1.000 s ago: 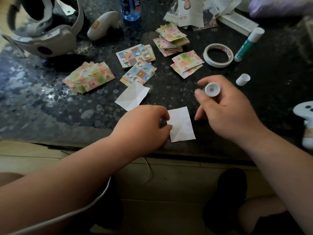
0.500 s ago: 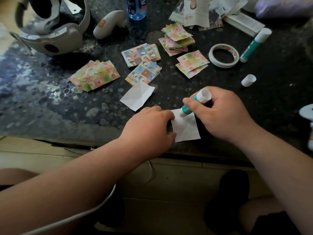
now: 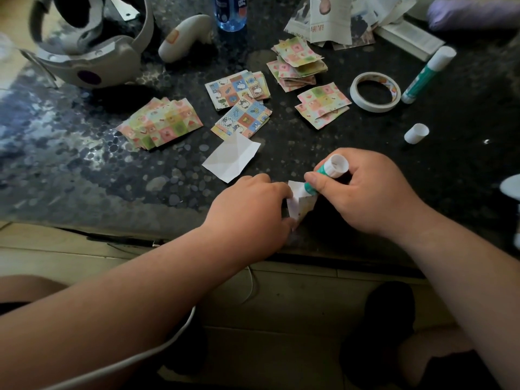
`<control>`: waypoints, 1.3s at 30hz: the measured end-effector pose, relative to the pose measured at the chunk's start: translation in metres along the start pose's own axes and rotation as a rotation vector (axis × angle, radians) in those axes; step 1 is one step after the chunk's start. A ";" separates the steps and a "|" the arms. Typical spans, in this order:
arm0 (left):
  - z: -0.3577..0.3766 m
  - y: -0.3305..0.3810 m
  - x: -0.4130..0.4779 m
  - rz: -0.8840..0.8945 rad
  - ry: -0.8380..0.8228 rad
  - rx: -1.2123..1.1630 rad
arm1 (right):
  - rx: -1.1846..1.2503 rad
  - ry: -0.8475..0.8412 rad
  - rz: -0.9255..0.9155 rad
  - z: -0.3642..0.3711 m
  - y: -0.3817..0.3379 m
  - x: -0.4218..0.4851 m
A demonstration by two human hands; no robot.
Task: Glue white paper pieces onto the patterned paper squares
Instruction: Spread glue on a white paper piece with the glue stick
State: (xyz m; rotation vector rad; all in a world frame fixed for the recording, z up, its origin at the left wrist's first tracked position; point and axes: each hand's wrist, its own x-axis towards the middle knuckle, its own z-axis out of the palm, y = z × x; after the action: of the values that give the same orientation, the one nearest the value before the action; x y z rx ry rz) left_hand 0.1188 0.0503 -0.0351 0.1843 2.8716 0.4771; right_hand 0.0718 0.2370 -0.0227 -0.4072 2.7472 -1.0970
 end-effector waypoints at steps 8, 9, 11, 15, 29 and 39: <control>0.002 -0.003 0.005 -0.003 0.030 -0.042 | 0.037 0.071 0.015 -0.004 0.003 0.000; 0.004 -0.002 0.005 -0.002 0.040 -0.040 | 0.035 0.061 0.018 -0.004 0.003 0.000; 0.006 0.000 0.005 0.006 0.044 -0.032 | 0.023 0.041 0.015 -0.003 0.003 -0.001; 0.006 0.002 0.007 0.010 0.042 0.003 | 0.040 0.070 -0.013 -0.009 0.001 -0.003; 0.003 0.003 0.008 -0.009 0.008 0.018 | 0.041 -0.059 0.010 -0.006 0.003 -0.005; 0.003 0.003 0.007 -0.014 0.002 0.017 | 0.059 -0.039 -0.018 -0.017 -0.004 -0.006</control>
State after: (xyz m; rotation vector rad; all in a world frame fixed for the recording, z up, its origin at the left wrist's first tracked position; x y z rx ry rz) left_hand 0.1128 0.0550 -0.0386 0.1660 2.8776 0.4506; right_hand 0.0745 0.2473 -0.0079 -0.4408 2.6752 -1.1587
